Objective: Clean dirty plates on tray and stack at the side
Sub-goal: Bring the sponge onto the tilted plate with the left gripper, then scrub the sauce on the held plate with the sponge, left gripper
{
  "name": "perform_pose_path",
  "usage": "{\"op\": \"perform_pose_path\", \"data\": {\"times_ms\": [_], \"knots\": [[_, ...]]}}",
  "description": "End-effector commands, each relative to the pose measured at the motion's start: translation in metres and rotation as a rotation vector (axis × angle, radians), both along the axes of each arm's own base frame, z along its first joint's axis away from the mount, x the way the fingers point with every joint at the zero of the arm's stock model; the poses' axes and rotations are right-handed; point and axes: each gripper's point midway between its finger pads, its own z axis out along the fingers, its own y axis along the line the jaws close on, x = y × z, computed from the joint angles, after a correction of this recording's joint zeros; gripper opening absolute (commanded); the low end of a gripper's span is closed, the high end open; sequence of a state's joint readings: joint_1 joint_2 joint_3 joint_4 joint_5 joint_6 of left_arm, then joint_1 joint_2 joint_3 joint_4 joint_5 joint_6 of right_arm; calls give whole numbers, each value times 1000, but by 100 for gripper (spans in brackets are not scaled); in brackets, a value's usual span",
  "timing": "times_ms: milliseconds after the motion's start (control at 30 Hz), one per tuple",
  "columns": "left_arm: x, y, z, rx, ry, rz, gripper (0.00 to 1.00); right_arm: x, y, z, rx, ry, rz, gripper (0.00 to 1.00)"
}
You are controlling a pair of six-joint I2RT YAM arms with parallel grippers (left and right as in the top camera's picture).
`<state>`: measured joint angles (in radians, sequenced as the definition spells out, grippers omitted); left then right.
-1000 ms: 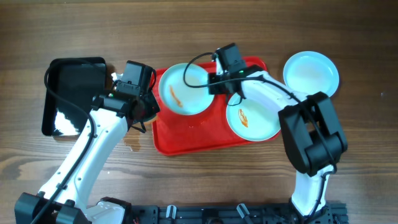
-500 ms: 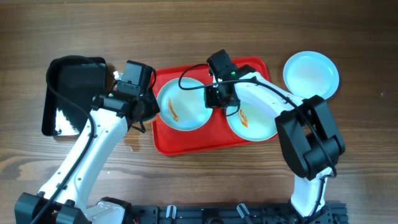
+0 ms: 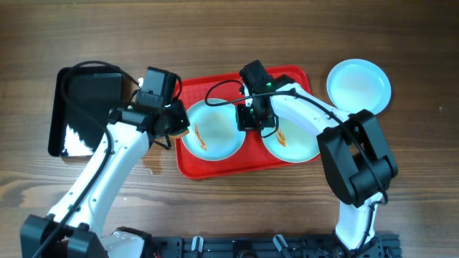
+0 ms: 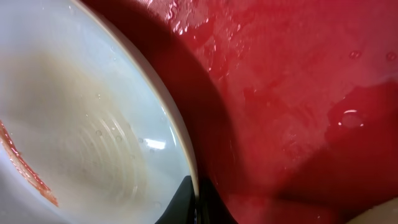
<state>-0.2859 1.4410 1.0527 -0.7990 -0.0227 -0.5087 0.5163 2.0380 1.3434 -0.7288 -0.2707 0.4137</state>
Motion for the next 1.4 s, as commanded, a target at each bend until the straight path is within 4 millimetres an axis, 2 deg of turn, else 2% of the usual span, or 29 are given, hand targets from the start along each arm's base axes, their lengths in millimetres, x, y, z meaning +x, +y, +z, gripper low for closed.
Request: {"op": "perform_pose_path", "data": {"times_ms": [0,67,333,467,633,833,1167,1367], "knots": [[-2,-12,-15,-47,52,-47,4,-19,-10,-23,-57,63,41,4],[0,-24,-23,-98,75,-76,4,-20,-9,-23,-50,64,52,4],[7,-42,-45,-172,119,-101,4,-20,-8,-22,-42,65,48,4],[2,-48,-58,-180,168,-91,4,-19,-7,-22,-42,69,22,4],[-7,-72,-71,-204,213,-156,4,-18,-7,-22,-40,67,18,4],[-14,-94,-78,-198,215,-220,4,-18,-7,-22,-40,70,2,4],[-19,-94,-93,-175,259,-198,4,-17,-6,-22,-38,68,-4,5],[-20,-93,-95,-171,269,-197,4,-16,-6,-22,-38,67,-5,4]]}}
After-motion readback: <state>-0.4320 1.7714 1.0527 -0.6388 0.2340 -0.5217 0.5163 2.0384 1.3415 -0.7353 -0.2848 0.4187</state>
